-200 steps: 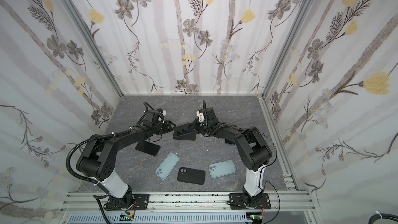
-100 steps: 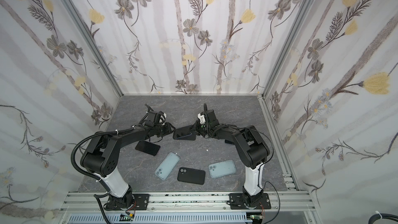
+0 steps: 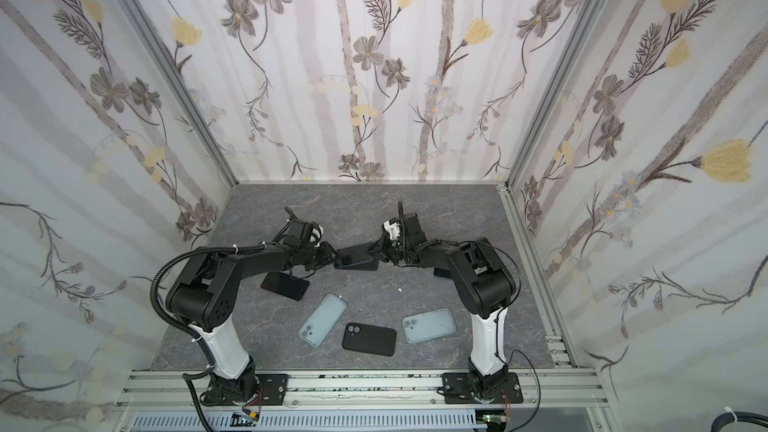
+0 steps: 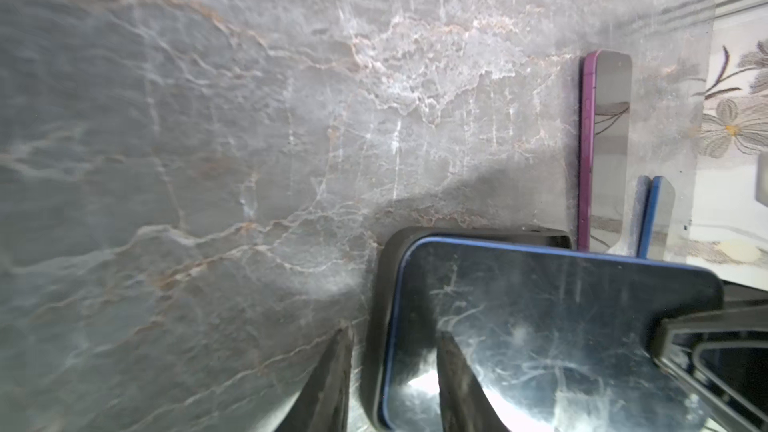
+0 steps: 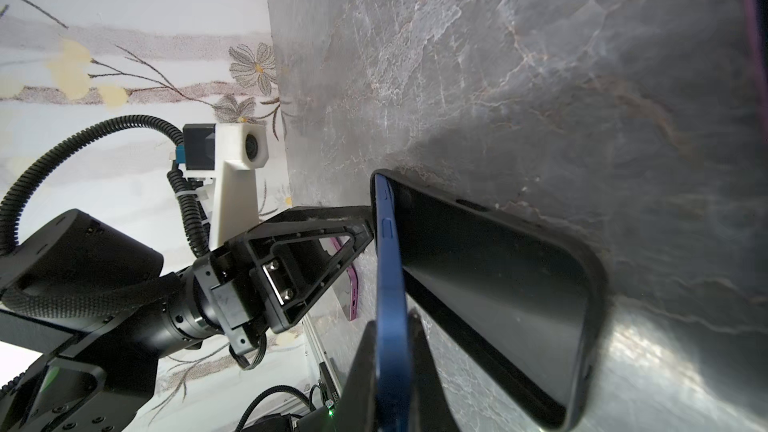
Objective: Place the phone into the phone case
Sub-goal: 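Press the blue-edged phone down into the black case held by the left gripper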
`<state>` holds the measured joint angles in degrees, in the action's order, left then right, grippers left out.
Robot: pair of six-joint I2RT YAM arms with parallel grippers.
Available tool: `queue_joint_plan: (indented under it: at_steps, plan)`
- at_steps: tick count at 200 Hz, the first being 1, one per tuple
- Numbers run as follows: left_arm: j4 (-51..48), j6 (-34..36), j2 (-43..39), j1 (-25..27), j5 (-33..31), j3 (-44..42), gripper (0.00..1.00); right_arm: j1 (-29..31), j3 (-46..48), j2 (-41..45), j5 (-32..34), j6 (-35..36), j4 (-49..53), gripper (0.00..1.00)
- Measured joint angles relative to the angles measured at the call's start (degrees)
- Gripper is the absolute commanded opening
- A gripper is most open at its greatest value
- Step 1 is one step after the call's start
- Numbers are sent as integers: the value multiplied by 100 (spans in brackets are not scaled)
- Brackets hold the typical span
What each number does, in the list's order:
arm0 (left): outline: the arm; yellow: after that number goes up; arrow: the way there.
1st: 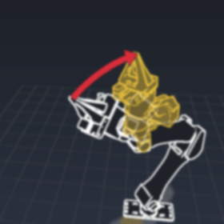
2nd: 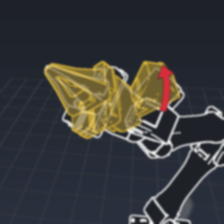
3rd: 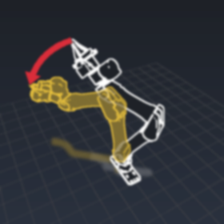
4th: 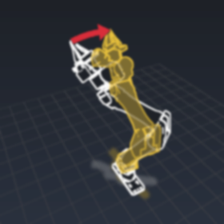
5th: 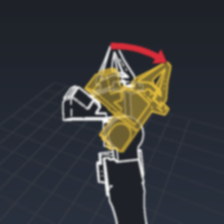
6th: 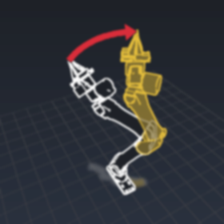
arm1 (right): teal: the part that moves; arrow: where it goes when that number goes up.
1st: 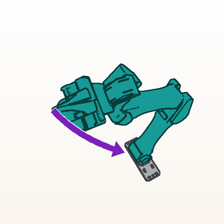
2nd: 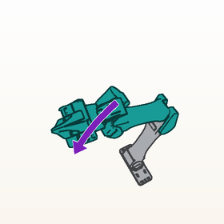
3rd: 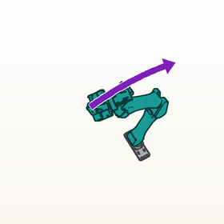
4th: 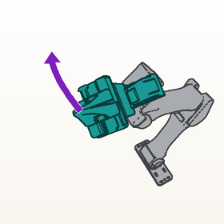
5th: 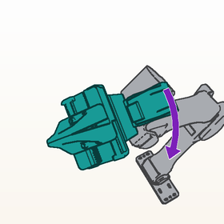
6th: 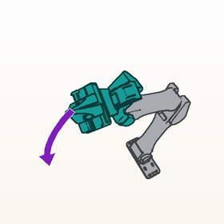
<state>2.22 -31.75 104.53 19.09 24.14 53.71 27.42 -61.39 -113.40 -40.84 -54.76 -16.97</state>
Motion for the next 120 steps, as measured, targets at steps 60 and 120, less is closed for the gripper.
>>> queue_joint_plan:
  at_steps: [60,120]
  plan:
    - [142,-57,90,37,133,7,36,-28,-87,-229,-199,-2,-186,0]
    - [44,4,61,144,-205,107,36,-44,-275,-420,-221,85,-175,0]
